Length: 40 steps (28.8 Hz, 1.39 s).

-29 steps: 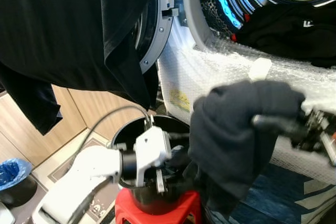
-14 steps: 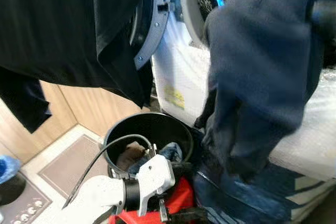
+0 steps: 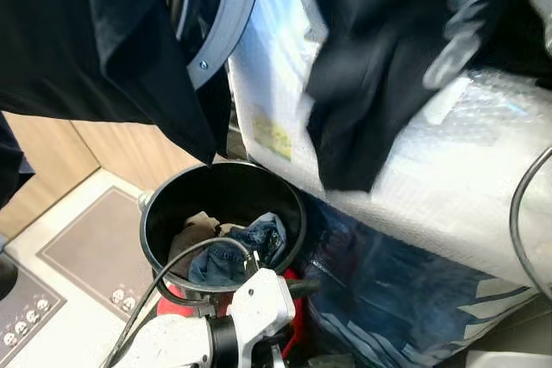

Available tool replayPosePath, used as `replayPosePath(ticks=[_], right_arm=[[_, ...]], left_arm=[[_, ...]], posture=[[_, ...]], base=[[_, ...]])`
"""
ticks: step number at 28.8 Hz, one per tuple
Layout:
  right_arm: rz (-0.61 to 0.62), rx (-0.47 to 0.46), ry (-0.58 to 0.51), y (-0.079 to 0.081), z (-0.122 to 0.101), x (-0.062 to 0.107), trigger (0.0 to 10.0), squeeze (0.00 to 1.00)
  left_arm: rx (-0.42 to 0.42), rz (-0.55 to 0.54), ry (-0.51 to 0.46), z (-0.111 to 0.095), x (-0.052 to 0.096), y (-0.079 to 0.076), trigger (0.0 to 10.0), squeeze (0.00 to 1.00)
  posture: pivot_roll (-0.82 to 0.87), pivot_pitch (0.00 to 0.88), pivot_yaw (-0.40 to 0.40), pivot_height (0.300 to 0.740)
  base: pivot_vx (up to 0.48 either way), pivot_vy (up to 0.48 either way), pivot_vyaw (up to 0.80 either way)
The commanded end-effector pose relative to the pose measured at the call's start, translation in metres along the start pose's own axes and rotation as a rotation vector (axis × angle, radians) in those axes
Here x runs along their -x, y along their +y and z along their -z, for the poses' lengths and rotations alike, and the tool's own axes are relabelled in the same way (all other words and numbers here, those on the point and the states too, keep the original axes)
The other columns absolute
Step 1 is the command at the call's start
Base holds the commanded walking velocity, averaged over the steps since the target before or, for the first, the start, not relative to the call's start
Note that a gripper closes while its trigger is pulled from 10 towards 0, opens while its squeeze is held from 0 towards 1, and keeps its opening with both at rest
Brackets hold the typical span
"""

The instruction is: Clothes washing

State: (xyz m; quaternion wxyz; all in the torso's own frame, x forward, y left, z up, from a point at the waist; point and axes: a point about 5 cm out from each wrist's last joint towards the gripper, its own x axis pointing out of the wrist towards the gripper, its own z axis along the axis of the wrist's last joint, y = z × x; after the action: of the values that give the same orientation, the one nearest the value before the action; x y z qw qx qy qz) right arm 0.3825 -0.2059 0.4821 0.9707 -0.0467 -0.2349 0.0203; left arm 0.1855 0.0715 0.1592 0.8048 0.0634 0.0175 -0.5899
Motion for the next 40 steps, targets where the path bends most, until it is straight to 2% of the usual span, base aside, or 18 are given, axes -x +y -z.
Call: replayPosePath(ticks=[1,3,4,5,11,14,16,18,21,24,25,27,28,31,32,37,40], right_arm=[[0.267,0.009,-0.193,-0.031,-0.048,0.008,10.0,0.0],[0.307,0.009,-0.211,-0.033,-0.051,0.008,10.0,0.0],[0.414,-0.056,-0.36,-0.045,-0.077,0.017,10.0,0.0],[0.462,-0.117,-0.467,-0.049,-0.096,0.024,10.0,0.0],[0.46,-0.116,-0.479,-0.043,-0.098,0.022,10.0,0.0],[0.352,-0.049,-0.31,-0.019,-0.064,0.006,10.0,0.0],[0.314,-0.017,-0.232,-0.01,-0.048,0.001,10.0,0.0],[0.203,0.076,-0.056,0.009,-0.006,-0.005,10.0,0.0],[0.15,0.06,0.004,0.014,0.007,-0.006,10.0,0.0],[0.147,0.058,0.006,0.015,0.007,-0.006,10.0,0.0],[0.088,0.061,0.111,0.016,0.023,-0.005,10.0,0.0],[0.049,0.04,0.191,0.015,0.033,-0.003,10.0,0.0],[0.046,0.03,0.228,0.012,0.036,-0.001,10.0,0.83],[0.051,0.034,0.248,0.009,0.037,0.0,10.0,0.83],[0.058,0.022,0.274,0.005,0.036,0.001,10.0,1.0],[0.155,0.08,0.305,-0.013,0.026,0.005,10.0,1.0],[0.191,0.088,0.301,-0.018,0.016,0.006,10.0,1.0]], left_arm=[[-0.007,0.014,-0.013,-0.005,-0.001,-0.006,10.0,0.0],[-0.005,0.012,-0.012,-0.006,-0.001,-0.006,10.0,0.0],[-0.001,0.001,-0.017,-0.006,-0.001,-0.007,10.0,0.0],[-0.001,-0.009,-0.02,-0.006,-0.001,-0.008,10.0,0.0],[0.0,-0.021,-0.024,-0.008,-0.001,-0.008,10.0,0.0],[0.007,-0.03,-0.027,-0.008,-0.002,-0.008,10.0,0.0],[0.007,-0.032,-0.029,-0.008,-0.002,-0.009,10.0,0.0],[0.012,-0.042,-0.031,-0.008,-0.002,-0.01,10.0,0.0],[0.011,-0.045,-0.032,-0.008,-0.002,-0.01,10.0,0.0],[0.011,-0.045,-0.032,-0.008,-0.002,-0.01,10.0,0.0],[0.01,-0.048,-0.032,-0.008,-0.003,-0.01,10.0,0.0],[0.009,-0.047,-0.034,-0.009,-0.003,-0.01,10.0,0.0],[0.008,-0.046,-0.035,-0.009,-0.003,-0.01,10.0,0.0],[0.007,-0.047,-0.035,-0.009,-0.003,-0.009,10.0,0.0],[0.006,-0.048,-0.035,-0.009,-0.003,-0.008,10.0,0.0],[0.005,-0.047,-0.037,-0.009,-0.003,-0.007,10.0,0.0],[0.001,-0.048,-0.038,-0.009,-0.004,-0.005,10.0,0.0]], posture=[[-0.1,0.2,-0.026,0.74],[-0.1,0.2,-0.026,0.74],[-0.09,0.196,-0.035,0.74],[-0.08,0.192,-0.04,0.74],[-0.07,0.188,-0.043,0.74],[-0.07,0.191,-0.05,0.74],[-0.07,0.19,-0.052,0.74],[-0.06,0.19,-0.053,0.74],[-0.06,0.19,-0.052,0.74],[-0.06,0.19,-0.052,0.74],[-0.07,0.184,-0.048,0.74],[-0.07,0.184,-0.048,0.74],[-0.07,0.182,-0.048,0.74],[-0.07,0.182,-0.047,0.74],[-0.08,0.185,-0.045,0.74],[-0.09,0.186,-0.041,0.74],[-0.1,0.189,-0.04,0.74]], base=[[0.0,0.0,0.0],[0.0,0.0,0.0],[0.0,0.0,0.0],[0.0,0.0,0.0],[0.0,0.0,0.0],[0.0,0.0,0.0],[0.0,0.0,0.0],[0.0,0.0,0.0],[0.0,0.0,0.0],[0.0,0.0,0.0],[0.0,0.0,0.0],[0.0,0.0,0.0],[0.0,0.0,0.0],[0.0,0.0,0.0],[0.0,0.0,0.0],[0.0,0.0,0.0],[0.0,0.0,0.0]])
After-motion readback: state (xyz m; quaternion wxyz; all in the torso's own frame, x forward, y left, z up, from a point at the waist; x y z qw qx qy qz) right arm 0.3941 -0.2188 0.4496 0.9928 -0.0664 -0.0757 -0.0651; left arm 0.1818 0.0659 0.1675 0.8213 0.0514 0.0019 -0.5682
